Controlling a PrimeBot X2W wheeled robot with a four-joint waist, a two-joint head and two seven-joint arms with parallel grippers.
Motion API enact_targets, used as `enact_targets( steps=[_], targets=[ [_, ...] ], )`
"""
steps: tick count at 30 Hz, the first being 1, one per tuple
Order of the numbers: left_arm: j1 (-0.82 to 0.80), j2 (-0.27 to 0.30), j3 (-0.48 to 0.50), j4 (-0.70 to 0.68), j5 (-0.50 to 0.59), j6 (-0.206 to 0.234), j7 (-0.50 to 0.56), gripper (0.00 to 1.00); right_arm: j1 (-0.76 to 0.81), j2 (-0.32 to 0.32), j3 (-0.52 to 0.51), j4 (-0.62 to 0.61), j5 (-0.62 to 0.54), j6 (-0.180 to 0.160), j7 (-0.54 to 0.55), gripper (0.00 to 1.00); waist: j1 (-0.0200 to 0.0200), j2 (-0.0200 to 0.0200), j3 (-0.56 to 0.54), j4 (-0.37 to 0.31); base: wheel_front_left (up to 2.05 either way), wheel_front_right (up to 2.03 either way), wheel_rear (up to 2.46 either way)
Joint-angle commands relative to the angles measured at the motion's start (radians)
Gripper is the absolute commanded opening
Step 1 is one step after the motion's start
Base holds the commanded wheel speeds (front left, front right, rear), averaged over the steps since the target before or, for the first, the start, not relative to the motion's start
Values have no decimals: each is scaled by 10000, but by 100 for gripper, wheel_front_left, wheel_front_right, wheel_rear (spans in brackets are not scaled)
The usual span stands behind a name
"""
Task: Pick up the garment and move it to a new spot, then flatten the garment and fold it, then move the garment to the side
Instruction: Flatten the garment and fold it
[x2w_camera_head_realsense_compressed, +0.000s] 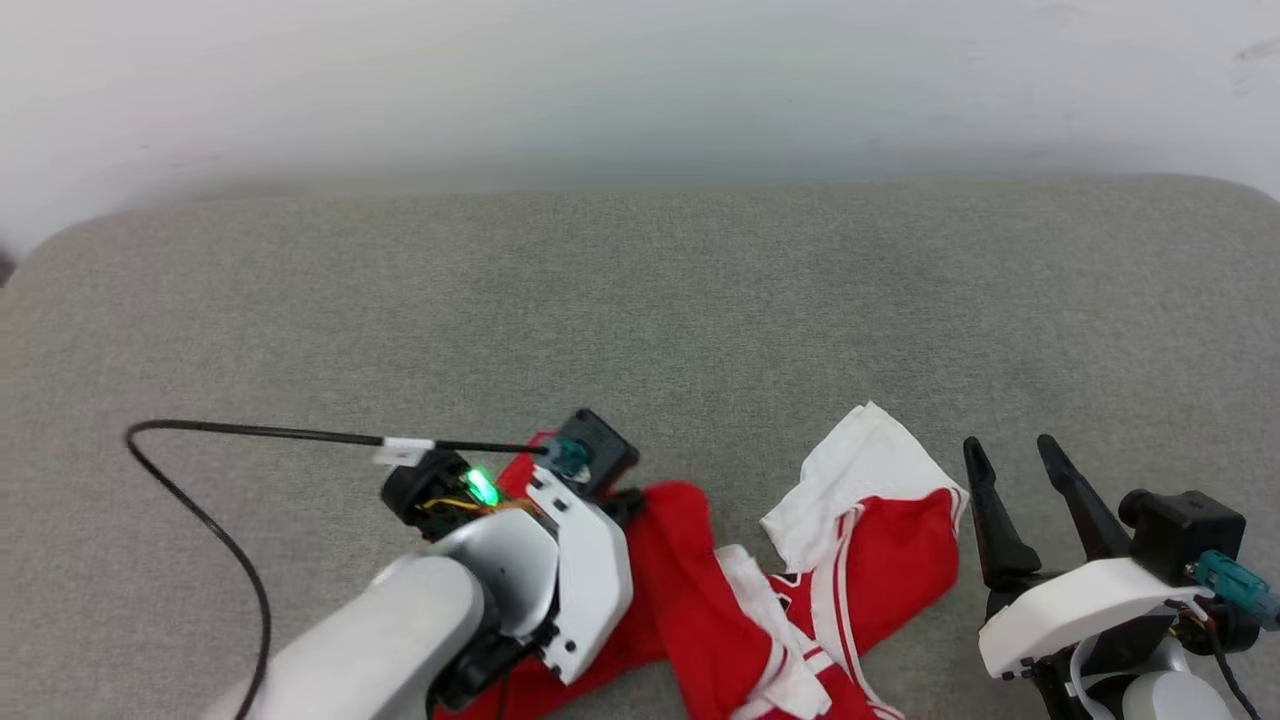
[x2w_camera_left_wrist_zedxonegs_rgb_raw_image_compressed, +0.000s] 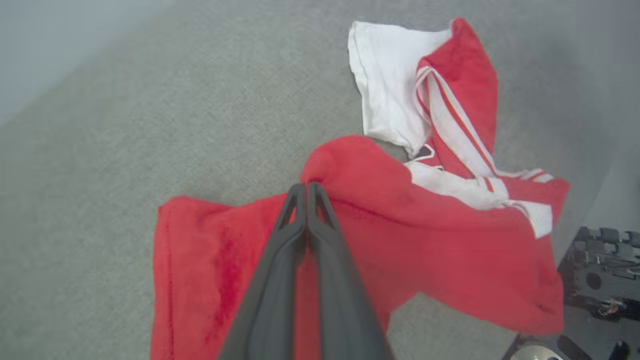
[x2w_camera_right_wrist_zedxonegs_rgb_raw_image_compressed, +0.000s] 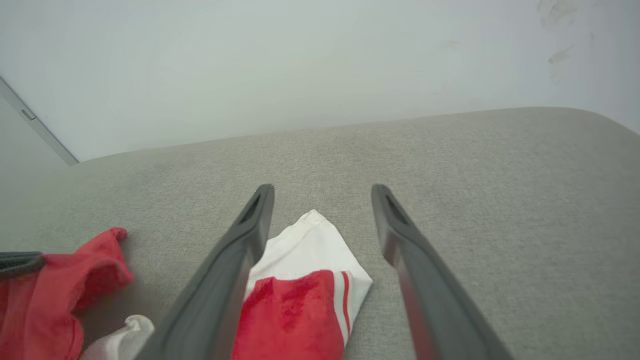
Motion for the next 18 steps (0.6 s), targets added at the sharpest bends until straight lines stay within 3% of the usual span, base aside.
enact_targets(
  steps=[1,6,9,12,14,18],
  targets=[
    [-107,155,302,-108,98,288,-326,0,-104,9,9,-59,-56,-3,6,100,0,-1,-41,153,0,0,0],
    [886,659,1869,-537,-222,1950,-1778,0,-73,4,-105,-177,-91,-3,73,100,0,-1,-88,422,0,0,0],
    [2091,935,2860,-700,-810,2993,-2437,0,49,4,-149,-262,-132,-3,106,100,0,-1,-107,557,0,0,0],
    [3576,956,3583,-741,-1536,3769,-2976,0,184,6,-209,-339,-159,-3,149,100,0,-1,-100,684,0,0,0],
    [4472,871,3903,-600,-2018,4008,-3209,0,186,6,-243,-409,-165,-3,187,100,0,-1,-85,770,0,0,0],
    [5556,502,4103,-152,-2791,3864,-3492,0,132,7,-258,-524,-275,-3,257,100,0,-1,-100,905,0,0,0]
  ],
)
